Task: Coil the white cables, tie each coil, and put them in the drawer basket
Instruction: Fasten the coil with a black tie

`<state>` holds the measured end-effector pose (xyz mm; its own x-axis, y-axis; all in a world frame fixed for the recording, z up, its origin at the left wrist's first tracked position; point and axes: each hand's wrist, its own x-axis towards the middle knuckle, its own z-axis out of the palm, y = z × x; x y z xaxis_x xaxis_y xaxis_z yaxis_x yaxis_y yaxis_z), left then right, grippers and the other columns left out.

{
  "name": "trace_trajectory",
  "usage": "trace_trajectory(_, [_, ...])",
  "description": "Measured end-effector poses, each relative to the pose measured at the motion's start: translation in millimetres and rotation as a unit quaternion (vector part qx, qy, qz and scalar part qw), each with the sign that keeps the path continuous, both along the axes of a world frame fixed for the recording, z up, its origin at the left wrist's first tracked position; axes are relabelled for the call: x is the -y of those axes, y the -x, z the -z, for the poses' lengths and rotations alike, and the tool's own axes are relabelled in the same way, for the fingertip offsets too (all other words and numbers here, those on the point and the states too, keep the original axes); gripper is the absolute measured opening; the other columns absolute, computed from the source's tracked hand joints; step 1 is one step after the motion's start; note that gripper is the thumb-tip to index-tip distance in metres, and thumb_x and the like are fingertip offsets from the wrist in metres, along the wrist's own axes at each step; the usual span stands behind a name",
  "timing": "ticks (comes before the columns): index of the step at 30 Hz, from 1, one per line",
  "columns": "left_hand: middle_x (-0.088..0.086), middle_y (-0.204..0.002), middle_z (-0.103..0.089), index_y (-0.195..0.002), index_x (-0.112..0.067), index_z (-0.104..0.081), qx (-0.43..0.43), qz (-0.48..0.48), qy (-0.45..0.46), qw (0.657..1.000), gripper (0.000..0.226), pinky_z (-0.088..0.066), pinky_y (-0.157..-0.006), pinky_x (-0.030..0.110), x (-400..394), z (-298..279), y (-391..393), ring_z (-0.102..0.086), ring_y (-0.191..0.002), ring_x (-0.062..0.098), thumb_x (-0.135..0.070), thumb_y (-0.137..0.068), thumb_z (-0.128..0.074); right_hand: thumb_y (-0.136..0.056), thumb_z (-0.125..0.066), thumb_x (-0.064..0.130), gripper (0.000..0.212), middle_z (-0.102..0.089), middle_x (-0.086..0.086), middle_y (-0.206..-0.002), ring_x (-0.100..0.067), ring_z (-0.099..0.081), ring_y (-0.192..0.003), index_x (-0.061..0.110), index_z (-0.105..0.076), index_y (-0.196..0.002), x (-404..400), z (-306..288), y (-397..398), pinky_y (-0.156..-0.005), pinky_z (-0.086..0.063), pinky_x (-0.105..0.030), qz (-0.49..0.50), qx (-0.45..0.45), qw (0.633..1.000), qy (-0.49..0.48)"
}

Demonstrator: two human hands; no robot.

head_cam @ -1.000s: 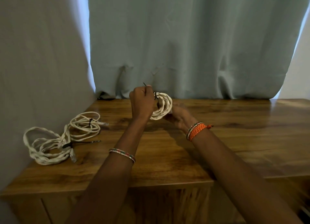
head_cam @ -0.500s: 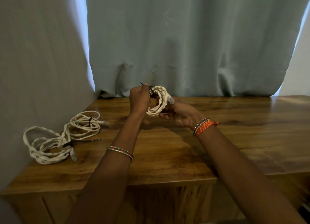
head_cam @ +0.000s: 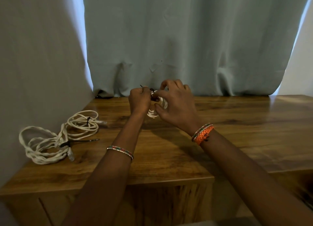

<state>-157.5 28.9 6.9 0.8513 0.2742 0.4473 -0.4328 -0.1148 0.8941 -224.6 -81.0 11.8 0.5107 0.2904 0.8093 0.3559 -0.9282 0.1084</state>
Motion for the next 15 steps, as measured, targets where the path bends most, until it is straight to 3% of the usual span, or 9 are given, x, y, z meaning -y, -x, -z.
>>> trace_trajectory(4, [0.004,-0.051,-0.047,-0.052,-0.011,-0.049,-0.015,-0.026,-0.014,0.999,0.037,-0.034,-0.051,0.030,-1.5,0.8,-1.1,-0.043,-0.045,0.020,-0.015,-0.089,-0.046,-0.081,-0.064,0.039,0.026,-0.054,0.001,-0.111,-0.021,-0.047,-0.106,0.030,-0.067,-0.105,-9.8,4.1,-1.2,-0.084,-0.035,-0.036,0.069,-0.009,0.997,0.013])
trace_trajectory(8, [0.005,-0.052,-0.049,-0.051,-0.011,-0.047,-0.028,-0.022,-0.020,0.999,0.038,-0.037,-0.050,0.030,-1.7,1.1,-0.5,-0.048,-0.048,0.024,-0.014,-0.088,-0.046,-0.087,-0.063,0.025,0.015,-0.054,0.000,-0.105,-0.021,-0.048,-0.102,0.023,-0.068,-0.100,-17.2,4.8,-6.6,-0.081,-0.036,-0.035,0.086,0.000,0.996,0.027])
trace_trajectory(12, [0.011,-0.048,-0.048,-0.046,-0.012,-0.046,-0.038,-0.014,-0.008,0.999,0.040,-0.038,-0.052,0.032,-5.4,1.6,-3.7,-0.045,-0.041,0.026,-0.011,-0.087,-0.048,-0.076,-0.066,0.013,0.011,-0.061,-0.007,-0.097,-0.025,-0.053,-0.098,0.012,-0.067,-0.087,-13.7,1.2,-16.2,-0.083,-0.030,-0.035,-0.015,0.060,0.997,0.049])
trace_trajectory(15, [0.023,-0.051,-0.051,-0.049,-0.006,-0.054,-0.039,-0.009,-0.019,0.999,0.040,-0.038,-0.053,0.034,-8.1,7.6,-8.6,-0.046,-0.045,0.027,-0.014,-0.088,-0.051,-0.083,-0.059,0.005,0.008,-0.063,-0.010,-0.089,-0.026,-0.057,-0.085,0.006,-0.060,-0.091,-12.6,8.3,-14.8,-0.080,-0.036,-0.033,-0.115,-0.009,0.993,0.005])
